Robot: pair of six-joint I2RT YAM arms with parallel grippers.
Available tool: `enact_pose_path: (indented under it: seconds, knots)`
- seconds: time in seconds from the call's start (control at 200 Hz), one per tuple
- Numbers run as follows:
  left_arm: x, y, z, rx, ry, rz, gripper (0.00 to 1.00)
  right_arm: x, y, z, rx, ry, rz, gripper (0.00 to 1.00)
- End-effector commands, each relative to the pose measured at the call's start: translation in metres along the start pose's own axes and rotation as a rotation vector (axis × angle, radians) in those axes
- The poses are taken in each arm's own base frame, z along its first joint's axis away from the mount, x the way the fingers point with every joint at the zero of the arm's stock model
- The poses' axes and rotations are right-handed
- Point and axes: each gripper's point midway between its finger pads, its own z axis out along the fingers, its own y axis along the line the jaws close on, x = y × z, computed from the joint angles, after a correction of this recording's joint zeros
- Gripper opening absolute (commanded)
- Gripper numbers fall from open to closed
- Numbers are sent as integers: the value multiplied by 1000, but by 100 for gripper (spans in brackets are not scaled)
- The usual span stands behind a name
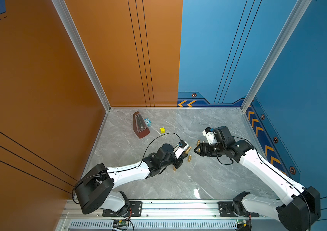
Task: Open the lipstick cap
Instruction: Place the lipstick at the center of the board.
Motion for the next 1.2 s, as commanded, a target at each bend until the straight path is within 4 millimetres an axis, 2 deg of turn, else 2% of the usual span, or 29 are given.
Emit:
enact_pose_path:
  seconds: [0.0, 0.135, 0.455, 0.801, 1.196]
  knots:
    - [-13, -10, 4, 31, -21, 16, 0, 5, 32, -8, -159, 35, 19, 67]
    - [-16, -15, 5, 40, -28, 25, 0, -1, 37, -4, -184, 27, 40, 67]
    - [-20, -21, 6, 47, -33, 44, 0, -7, 40, 16, -216, 40, 66, 55]
    - [-20, -20, 7, 37, -33, 49, 0, 0, 34, 29, -210, 77, 68, 36]
    - [-20, -16, 9, 12, -32, 49, 0, 6, 34, 33, -202, 96, 50, 23]
